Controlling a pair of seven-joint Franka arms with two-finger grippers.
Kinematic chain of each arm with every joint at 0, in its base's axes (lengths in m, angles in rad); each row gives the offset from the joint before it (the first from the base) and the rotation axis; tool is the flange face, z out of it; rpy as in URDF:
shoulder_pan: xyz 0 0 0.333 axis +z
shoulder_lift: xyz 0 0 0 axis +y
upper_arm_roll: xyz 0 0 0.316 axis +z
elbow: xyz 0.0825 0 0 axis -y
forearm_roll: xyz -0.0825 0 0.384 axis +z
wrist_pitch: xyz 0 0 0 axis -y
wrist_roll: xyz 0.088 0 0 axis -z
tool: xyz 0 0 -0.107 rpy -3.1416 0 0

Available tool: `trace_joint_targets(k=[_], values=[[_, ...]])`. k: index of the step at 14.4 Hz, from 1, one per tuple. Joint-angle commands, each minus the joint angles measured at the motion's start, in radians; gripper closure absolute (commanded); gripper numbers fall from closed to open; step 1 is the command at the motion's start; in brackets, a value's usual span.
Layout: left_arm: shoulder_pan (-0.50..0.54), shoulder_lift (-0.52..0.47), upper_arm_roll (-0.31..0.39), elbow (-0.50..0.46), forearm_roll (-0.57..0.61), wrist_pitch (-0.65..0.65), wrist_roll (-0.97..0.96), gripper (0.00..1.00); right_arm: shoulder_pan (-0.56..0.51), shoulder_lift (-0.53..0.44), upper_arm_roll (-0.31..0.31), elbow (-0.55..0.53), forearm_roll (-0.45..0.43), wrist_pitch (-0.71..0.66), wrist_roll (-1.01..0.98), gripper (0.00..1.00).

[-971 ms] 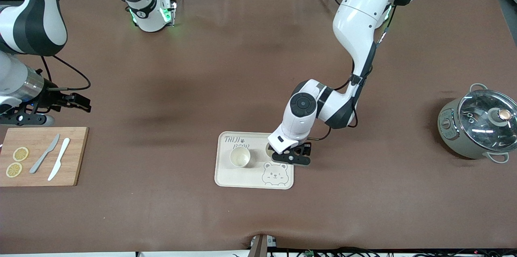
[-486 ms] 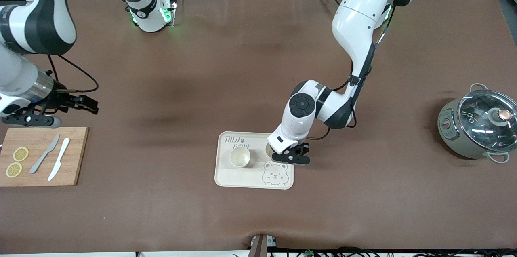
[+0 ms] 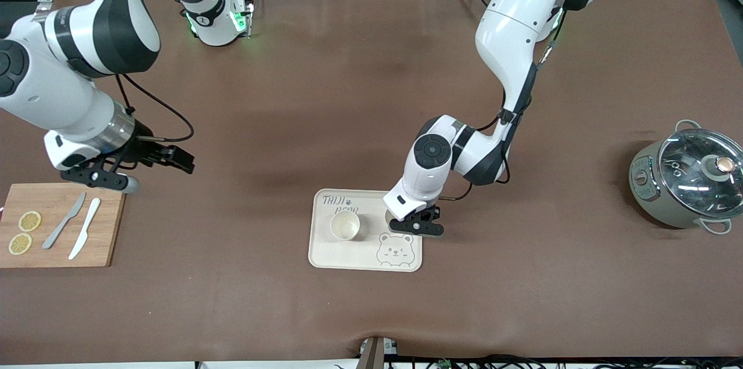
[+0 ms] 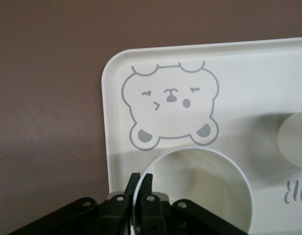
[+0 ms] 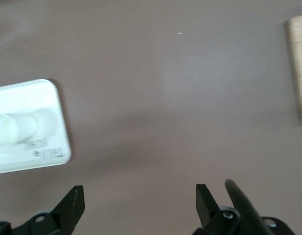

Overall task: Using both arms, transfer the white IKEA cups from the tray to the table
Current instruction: 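Lift the cup with the left gripper while the right gripper reaches the tray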

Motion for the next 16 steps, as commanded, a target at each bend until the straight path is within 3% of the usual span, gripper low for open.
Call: trace_joint_targets(k=[1,6,10,13,16], values=[[-0.006,-0.023,0.009,-0.002,0.027,-0.017,-0.043,1.00,0.046,0.082,-0.008,0.109,0.029,-0.011,0.070,0.00],[0.017,-0.169,0.008,-0.067,0.027,-0.251,-0.042,1.00,0.146,0.188,-0.009,0.185,0.009,0.035,0.210,0.00],[0.085,-0.447,-0.014,-0.384,0.018,-0.194,-0.024,1.00,0.206,0.283,-0.011,0.230,-0.023,0.113,0.306,0.00],[0.152,-0.640,-0.017,-0.653,0.018,-0.109,0.094,1.00,0.238,0.355,-0.011,0.252,-0.037,0.180,0.357,0.00],[0.270,-0.800,-0.020,-0.836,-0.058,-0.097,0.231,1.00,0.266,0.404,-0.012,0.255,-0.037,0.249,0.391,0.00]])
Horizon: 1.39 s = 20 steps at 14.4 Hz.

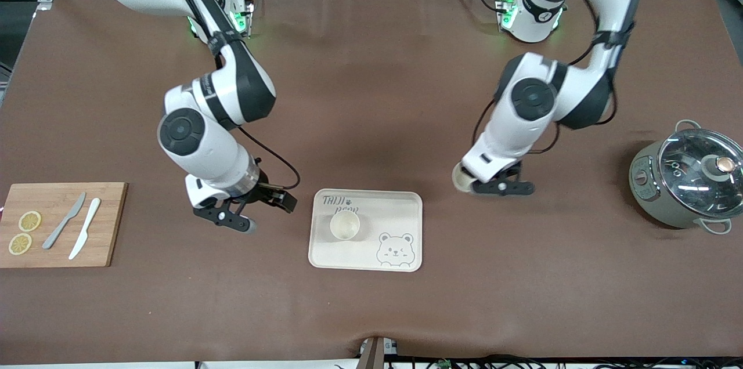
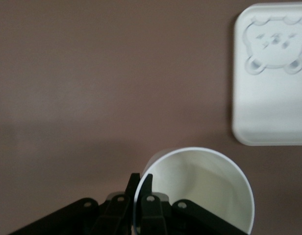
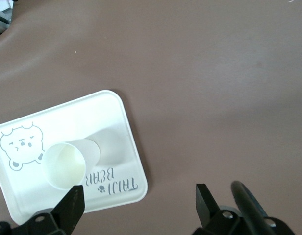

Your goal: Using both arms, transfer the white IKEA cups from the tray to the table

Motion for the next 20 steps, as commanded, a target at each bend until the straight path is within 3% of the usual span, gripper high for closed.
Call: trace_joint_targets(k=[1,6,11,20], values=[[0.097,-0.205,-0.019,-0.241,-0.068,0.044,0.143,1.00,0.034,0.067,-0.011,0.054,-0.019,0.038,0.058,0.00],[0.198,-0.361,-0.017,-0.479,-0.078,0.153,0.286,1.00,0.074,0.136,-0.011,0.077,-0.053,0.093,0.107,0.00],[0.252,-0.385,-0.017,-0.677,-0.081,0.398,0.359,1.00,0.100,0.204,-0.011,0.131,-0.053,0.111,0.132,0.00],[0.258,-0.256,-0.017,-0.740,-0.081,0.625,0.374,1.00,0.114,0.280,-0.012,0.155,-0.054,0.205,0.143,0.00]])
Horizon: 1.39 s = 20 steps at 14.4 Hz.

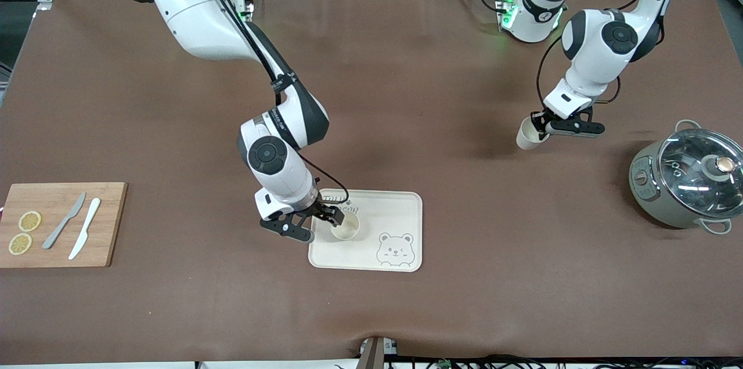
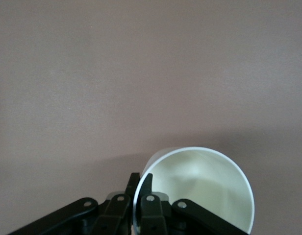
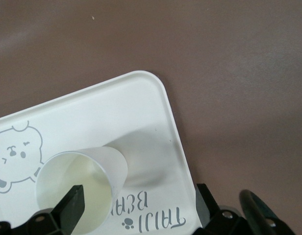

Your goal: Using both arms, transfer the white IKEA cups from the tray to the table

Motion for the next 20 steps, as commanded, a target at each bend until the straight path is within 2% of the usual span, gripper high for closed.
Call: trace_joint_targets(k=[1,4,12,17,20], values=[[0.014,0.083,-0.014,-0.003,-0.025,0.115,0.032,1.00,0.018,0.039,-0.011,0.046,-0.020,0.016,0.032,0.00],[0.014,0.158,-0.017,0.006,-0.024,0.193,0.030,1.00,0.023,0.059,-0.011,0.053,-0.020,0.036,0.033,0.00],[0.014,0.160,-0.034,0.006,-0.030,0.193,0.026,1.00,0.041,0.108,-0.015,0.054,-0.032,0.105,0.033,0.00],[0.014,0.160,-0.068,0.006,-0.091,0.193,0.026,1.00,0.041,0.110,-0.015,0.054,-0.032,0.106,0.032,0.00],[0.014,0.161,-0.068,0.006,-0.093,0.193,0.027,1.00,0.038,0.110,-0.014,0.054,-0.030,0.106,0.032,0.28]])
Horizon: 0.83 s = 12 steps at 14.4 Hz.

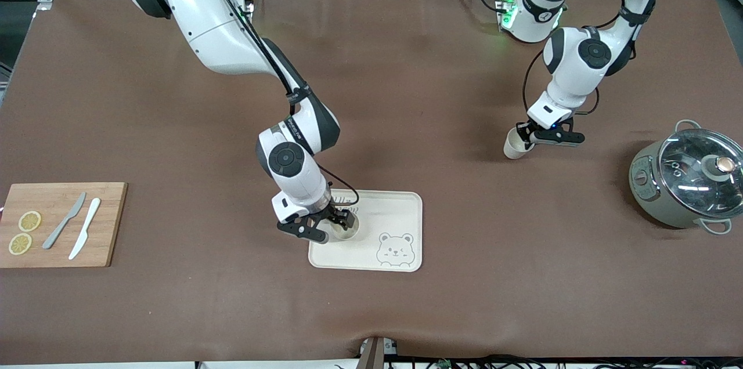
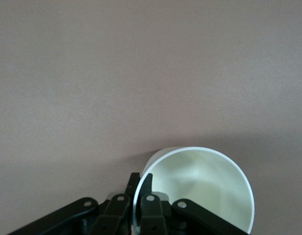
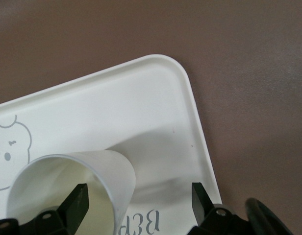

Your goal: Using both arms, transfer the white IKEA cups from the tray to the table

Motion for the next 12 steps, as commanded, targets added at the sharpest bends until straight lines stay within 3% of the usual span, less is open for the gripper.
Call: trace_joint_targets(k=[1,2,3,4,5,9,12], values=[[0.012,-0.002,-0.013,0.002,-0.028,0.006,0.027,1.00,0.008,0.018,-0.011,0.034,-0.016,-0.002,0.029,0.37],[0.012,-0.002,-0.021,0.002,-0.029,0.006,0.027,1.00,0.008,0.018,-0.011,0.035,-0.016,-0.002,0.029,0.46],[0.012,-0.001,-0.032,0.003,-0.031,0.006,0.027,0.81,0.006,0.018,-0.011,0.035,-0.015,-0.002,0.027,0.51],[0.012,0.004,-0.032,0.003,-0.031,0.006,0.034,0.15,0.006,0.019,-0.011,0.035,-0.015,-0.002,0.029,0.55],[0.012,0.005,-0.032,0.005,-0.031,0.006,0.036,0.00,0.006,0.021,-0.011,0.035,-0.015,-0.002,0.027,0.61],[0.015,0.002,-0.032,0.009,-0.032,0.006,0.034,0.00,0.006,0.026,-0.011,0.040,-0.016,-0.002,0.026,0.80],[0.013,-0.007,-0.032,0.012,-0.035,0.003,0.031,0.00,0.006,0.026,-0.011,0.040,-0.016,-0.002,0.026,1.00]])
